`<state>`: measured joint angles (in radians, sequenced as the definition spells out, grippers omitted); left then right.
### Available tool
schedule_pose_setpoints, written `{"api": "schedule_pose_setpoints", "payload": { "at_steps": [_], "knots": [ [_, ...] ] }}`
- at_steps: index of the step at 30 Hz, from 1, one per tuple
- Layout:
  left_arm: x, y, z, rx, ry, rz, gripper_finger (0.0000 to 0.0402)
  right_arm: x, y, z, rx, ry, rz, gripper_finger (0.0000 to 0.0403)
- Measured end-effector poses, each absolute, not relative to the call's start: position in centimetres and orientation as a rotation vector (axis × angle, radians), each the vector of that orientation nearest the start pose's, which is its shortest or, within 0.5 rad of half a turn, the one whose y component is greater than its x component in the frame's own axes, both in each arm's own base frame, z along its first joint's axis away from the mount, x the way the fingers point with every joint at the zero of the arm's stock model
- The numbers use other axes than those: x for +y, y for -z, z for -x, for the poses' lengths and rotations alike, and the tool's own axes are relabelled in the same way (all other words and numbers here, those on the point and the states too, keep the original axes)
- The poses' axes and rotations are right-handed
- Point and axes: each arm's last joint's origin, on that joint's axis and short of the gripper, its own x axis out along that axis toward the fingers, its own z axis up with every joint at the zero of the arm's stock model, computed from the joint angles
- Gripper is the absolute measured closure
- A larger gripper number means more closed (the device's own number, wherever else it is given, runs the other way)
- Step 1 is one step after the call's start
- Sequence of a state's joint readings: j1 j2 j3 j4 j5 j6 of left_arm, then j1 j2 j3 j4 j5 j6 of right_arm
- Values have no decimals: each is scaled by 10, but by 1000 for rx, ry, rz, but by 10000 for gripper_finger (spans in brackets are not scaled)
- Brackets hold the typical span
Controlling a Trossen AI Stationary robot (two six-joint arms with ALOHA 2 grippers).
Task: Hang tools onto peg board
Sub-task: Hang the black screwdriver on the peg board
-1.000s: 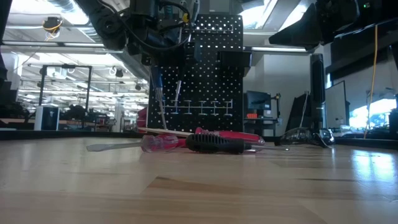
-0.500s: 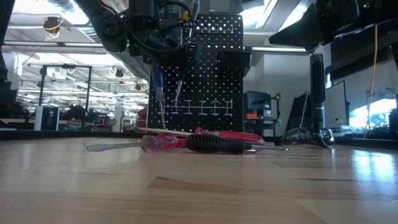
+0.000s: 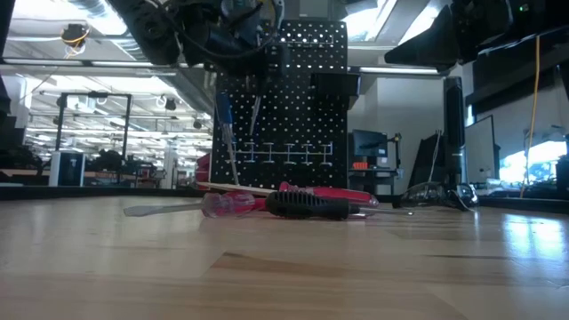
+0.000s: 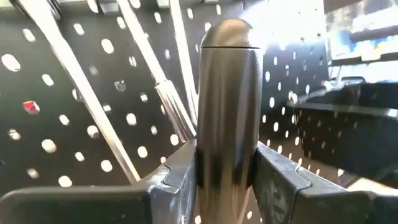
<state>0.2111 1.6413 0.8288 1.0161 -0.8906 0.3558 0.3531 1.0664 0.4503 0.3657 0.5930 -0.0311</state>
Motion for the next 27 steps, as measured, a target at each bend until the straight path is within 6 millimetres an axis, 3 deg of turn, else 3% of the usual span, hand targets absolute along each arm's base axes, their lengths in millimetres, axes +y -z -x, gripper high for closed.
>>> {"api": "schedule_pose_setpoints", "payload": {
  "at_steps": [6,14,27],
  "knots": [
    [76,-268,-317,-51,-1090,-268,288,59,-219,-208,229,235,146,386],
    [37,-293,-309,-104,-988,-303,288,60,-219,-208,227,207,133,386],
    [-24,-284,-313,-11,-750,-393,288,64,-226,-210,157,97,97,386]
  ]
}}
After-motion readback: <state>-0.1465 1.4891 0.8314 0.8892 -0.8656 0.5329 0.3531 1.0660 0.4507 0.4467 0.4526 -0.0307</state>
